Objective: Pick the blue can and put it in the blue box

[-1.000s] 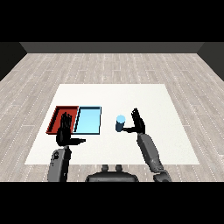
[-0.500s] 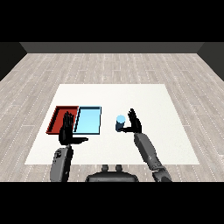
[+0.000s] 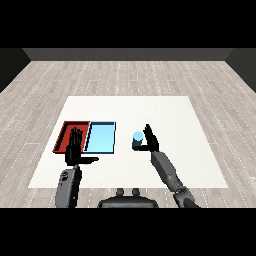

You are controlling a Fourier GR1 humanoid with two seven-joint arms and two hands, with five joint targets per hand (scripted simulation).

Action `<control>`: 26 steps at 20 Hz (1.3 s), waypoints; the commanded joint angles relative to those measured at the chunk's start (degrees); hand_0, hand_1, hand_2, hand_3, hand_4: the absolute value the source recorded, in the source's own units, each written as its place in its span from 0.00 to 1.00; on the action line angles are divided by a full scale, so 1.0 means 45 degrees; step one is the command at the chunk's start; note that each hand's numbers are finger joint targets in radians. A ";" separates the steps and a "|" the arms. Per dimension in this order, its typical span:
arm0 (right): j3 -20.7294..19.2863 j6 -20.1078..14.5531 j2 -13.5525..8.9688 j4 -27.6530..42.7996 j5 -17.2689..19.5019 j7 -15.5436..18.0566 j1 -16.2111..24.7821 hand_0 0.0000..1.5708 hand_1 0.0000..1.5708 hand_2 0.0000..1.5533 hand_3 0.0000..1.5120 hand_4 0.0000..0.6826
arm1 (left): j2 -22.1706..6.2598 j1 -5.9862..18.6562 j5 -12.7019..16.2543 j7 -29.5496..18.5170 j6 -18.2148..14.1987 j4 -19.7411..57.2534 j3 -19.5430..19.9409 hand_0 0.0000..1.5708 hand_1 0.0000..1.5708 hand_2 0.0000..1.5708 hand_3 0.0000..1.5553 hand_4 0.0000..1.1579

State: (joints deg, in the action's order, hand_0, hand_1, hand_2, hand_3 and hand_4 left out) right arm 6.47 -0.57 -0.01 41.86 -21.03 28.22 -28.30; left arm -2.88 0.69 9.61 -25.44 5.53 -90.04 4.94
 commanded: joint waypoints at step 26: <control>0.2165 -0.0888 0.0001 -0.4226 -0.2522 0.1936 -0.2547 0.67 0.67 0.78 0.75 0.26 | 0.0516 -0.0451 -0.0438 -0.0396 -0.0281 -0.0140 -0.0498 0.00 0.00 0.00 0.00 0.00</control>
State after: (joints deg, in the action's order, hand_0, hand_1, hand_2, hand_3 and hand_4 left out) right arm 17.59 -3.66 -0.02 25.31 -35.12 35.42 -39.73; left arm -1.86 -0.88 8.80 -26.53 5.18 -90.66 4.04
